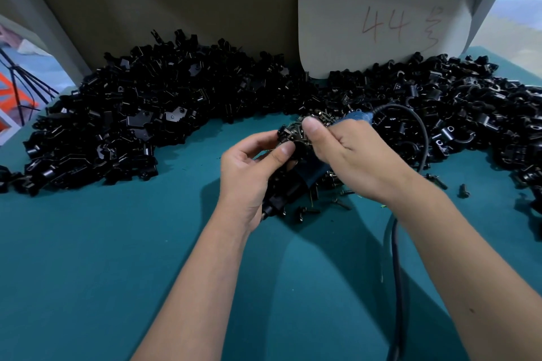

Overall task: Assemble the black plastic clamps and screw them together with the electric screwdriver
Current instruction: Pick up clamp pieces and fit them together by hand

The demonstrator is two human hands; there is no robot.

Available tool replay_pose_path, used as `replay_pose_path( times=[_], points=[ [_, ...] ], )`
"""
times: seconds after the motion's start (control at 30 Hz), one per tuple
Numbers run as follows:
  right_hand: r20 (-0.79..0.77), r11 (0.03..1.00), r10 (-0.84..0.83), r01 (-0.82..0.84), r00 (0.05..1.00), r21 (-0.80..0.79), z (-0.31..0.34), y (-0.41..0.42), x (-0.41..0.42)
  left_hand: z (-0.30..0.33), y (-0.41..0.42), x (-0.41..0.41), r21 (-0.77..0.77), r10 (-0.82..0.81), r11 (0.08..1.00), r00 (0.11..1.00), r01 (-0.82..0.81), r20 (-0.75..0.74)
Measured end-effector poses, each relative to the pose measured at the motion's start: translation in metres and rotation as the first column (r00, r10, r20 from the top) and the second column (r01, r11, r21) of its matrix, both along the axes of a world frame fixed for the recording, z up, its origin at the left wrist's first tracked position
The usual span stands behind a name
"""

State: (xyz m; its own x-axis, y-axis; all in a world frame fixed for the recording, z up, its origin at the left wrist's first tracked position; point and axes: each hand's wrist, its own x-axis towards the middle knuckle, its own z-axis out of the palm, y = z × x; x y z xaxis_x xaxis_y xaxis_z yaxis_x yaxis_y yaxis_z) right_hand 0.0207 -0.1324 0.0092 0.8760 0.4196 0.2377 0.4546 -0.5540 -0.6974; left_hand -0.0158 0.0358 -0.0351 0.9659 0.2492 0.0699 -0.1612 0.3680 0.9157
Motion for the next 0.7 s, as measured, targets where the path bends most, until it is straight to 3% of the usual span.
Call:
replay_pose_path(
  times=[0.13,0.27,0.4,0.7],
  points=[
    [-0.141,0.896,0.168,-0.21,0.976,-0.391,0.002,-0.016,0.006,0.001,0.007,0.003,-0.175,0.078,0.98,0.994,-0.091,-0.082],
    [-0.175,0.866,0.093,-0.166,0.98,-0.472,0.007,-0.033,0.01,0.003,0.01,0.002,-0.251,0.029,0.966,0.993,-0.057,-0.114],
    [-0.394,0.855,0.011,-0.213,0.919,-0.473,0.001,-0.035,0.008,0.004,0.007,0.001,-0.297,0.001,0.954,0.992,-0.038,-0.124],
    [-0.373,0.865,0.001,-0.188,0.928,-0.465,0.01,-0.037,0.007,0.002,0.006,0.0,-0.228,-0.075,0.973,0.99,0.045,-0.123]
  ],
)
